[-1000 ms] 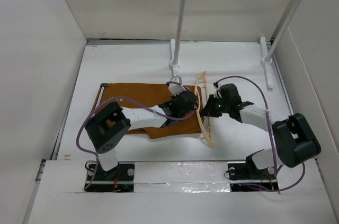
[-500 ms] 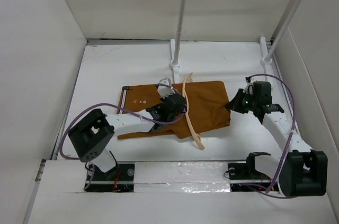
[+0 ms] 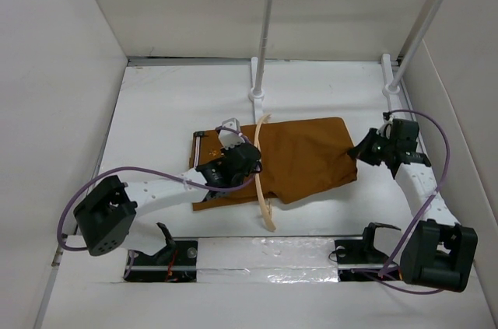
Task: Place the trousers on the hanger
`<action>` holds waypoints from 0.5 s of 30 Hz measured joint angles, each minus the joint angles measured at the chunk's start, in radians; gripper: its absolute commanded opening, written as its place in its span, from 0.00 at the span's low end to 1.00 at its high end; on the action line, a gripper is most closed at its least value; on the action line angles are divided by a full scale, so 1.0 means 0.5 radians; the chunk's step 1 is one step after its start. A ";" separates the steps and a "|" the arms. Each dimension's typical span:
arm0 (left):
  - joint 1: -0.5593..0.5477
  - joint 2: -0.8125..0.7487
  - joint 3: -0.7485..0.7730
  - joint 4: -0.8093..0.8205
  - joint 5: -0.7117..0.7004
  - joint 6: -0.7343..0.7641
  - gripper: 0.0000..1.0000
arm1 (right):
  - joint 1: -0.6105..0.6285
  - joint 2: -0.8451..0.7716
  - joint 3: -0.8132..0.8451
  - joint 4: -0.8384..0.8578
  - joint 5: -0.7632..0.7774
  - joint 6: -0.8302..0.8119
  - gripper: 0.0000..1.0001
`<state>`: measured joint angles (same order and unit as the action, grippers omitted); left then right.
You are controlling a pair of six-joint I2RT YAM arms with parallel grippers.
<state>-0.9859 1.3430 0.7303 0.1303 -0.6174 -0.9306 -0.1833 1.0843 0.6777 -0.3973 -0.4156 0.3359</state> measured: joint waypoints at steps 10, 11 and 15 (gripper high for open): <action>-0.156 0.150 0.270 -0.144 -0.109 0.141 0.00 | 0.085 0.017 -0.056 0.033 0.048 0.016 0.00; -0.159 0.164 0.285 -0.146 -0.115 0.147 0.00 | 0.094 0.016 -0.068 0.035 0.054 0.018 0.00; -0.163 0.237 0.390 -0.181 -0.143 0.167 0.00 | 0.105 -0.004 -0.105 0.032 0.088 0.024 0.03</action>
<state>-1.0676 1.4612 0.9253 0.0399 -0.6891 -0.8471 -0.1307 1.0824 0.6254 -0.3813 -0.3717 0.3477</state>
